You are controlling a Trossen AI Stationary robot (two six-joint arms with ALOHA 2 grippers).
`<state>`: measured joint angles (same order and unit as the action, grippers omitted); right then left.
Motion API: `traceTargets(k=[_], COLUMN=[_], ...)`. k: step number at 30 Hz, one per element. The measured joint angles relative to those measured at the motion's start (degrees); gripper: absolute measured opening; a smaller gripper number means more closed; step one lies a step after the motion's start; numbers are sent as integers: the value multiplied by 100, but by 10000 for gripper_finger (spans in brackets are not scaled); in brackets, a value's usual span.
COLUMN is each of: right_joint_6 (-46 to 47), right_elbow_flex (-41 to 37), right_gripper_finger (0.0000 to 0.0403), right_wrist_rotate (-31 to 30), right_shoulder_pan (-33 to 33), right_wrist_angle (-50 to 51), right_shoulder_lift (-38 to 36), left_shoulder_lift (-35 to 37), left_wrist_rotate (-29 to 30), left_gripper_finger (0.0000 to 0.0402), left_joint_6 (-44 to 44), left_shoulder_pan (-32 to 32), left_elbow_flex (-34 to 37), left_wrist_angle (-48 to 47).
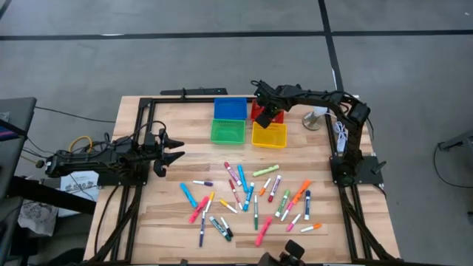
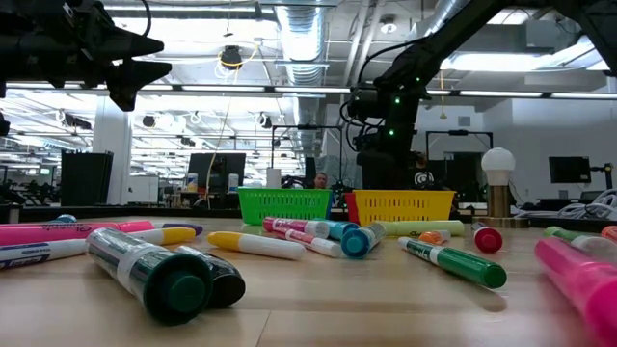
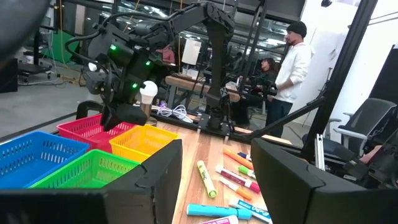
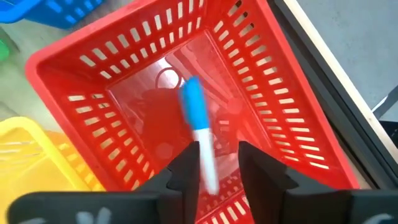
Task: Pick & Place Markers
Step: Put the blue pen into the red basket, then put the top orange pen into the red basket
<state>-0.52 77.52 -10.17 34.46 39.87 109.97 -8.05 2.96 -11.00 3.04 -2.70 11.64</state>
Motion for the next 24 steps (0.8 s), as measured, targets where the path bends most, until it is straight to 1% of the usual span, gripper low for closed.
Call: traceTargets(k=[3, 6, 12, 14, 20, 24], right_joint_6=[-131, -212, -452, -474, -595, -429], right_elbow_flex=[75, 329, 1160, 1385, 1543, 1543], right_gripper_finger=[129, 137, 132, 129, 128, 129], right_wrist_rotate=[-17, -14, -27, -26, -24, 69], right_shoulder_pan=[-27, -42, -134, -210, -498, -838], right_wrist_angle=[133, 401, 1347, 1523, 1670, 1942], right_shoulder_lift=[-6, -22, -41, -126, -791, -1320], left_shoulder_lift=[0, 0, 0, 0, 2, 1], left_wrist_rotate=[0, 0, 1, 2, 2, 1], left_gripper_finger=[191, 191, 191, 191, 191, 191], left_joint_6=[-1, 0, -1, -1, 1, 1], left_shoulder_pan=[1, 0, 1, -1, 0, 0], left_elbow_flex=[2, 1, 0, 0, 2, 0], left_wrist_angle=[0, 1, 0, 0, 0, 0])
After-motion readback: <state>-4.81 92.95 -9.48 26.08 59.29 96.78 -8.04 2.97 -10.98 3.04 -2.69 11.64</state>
